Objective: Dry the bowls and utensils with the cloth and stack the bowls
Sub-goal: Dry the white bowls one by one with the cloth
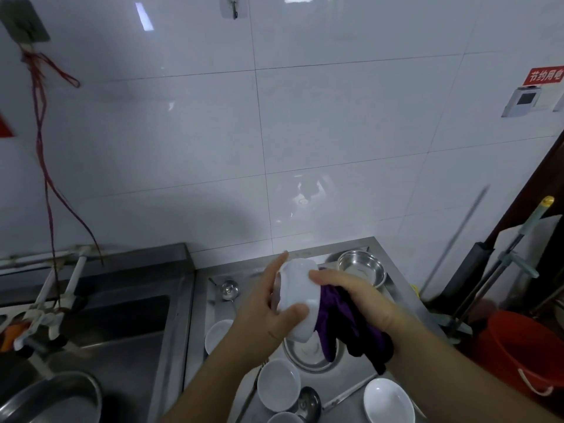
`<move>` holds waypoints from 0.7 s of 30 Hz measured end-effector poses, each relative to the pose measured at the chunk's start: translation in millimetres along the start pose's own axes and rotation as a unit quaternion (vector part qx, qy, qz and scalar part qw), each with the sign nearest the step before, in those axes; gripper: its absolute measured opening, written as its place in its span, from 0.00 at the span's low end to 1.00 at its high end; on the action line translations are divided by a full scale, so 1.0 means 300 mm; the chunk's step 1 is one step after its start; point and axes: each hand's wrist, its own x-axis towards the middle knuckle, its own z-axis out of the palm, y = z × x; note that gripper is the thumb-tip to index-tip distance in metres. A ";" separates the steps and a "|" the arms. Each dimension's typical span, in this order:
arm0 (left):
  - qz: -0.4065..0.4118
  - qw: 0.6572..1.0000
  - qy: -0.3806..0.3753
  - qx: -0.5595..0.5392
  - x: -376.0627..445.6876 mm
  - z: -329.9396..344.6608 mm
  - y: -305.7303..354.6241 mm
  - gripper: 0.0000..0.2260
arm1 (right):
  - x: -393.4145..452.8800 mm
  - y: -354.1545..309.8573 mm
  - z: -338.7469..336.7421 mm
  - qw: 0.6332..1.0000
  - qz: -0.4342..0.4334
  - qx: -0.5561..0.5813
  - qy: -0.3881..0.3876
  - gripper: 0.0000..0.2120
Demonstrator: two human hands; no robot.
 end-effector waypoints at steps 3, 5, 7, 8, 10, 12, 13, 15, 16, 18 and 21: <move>-0.106 0.982 0.087 -0.128 0.021 -0.001 0.022 0.30 | 0.019 0.015 -0.027 0.998 -0.029 0.053 0.000 0.22; -0.188 0.951 0.110 -0.221 0.012 0.010 0.002 0.29 | 0.029 0.020 -0.041 0.995 -0.046 0.088 -0.001 0.25; -0.236 0.917 0.089 -0.307 -0.012 0.032 -0.014 0.23 | 0.040 0.027 -0.053 0.993 -0.053 0.108 0.003 0.28; -0.248 0.896 0.077 -0.360 -0.022 0.041 -0.015 0.21 | 0.045 0.033 -0.059 0.992 -0.056 0.114 0.003 0.30; -0.237 0.857 0.066 -0.452 -0.025 0.050 -0.008 0.20 | 0.057 0.049 -0.070 0.990 -0.064 0.128 -0.003 0.34; -0.209 0.826 0.068 -0.519 -0.016 0.048 -0.011 0.23 | 0.060 0.062 -0.071 0.987 -0.072 0.143 -0.021 0.35; -0.194 0.821 0.074 -0.532 -0.012 0.043 -0.011 0.23 | 0.062 0.067 -0.074 0.987 -0.073 0.143 -0.027 0.34; -0.160 0.819 0.082 -0.545 -0.007 0.028 -0.018 0.20 | 0.066 0.083 -0.080 0.989 -0.064 0.136 -0.014 0.30; -0.142 0.819 0.084 -0.549 -0.005 0.016 -0.019 0.19 | 0.071 0.093 -0.084 0.990 -0.058 0.131 0.007 0.30; -0.114 0.832 0.089 -0.536 -0.001 -0.010 -0.013 0.18 | 0.084 0.118 -0.085 0.991 -0.043 0.119 0.050 0.31; -0.112 0.865 0.115 -0.476 0.002 -0.037 0.002 0.20 | 0.108 0.148 -0.097 0.981 -0.035 0.150 0.119 0.30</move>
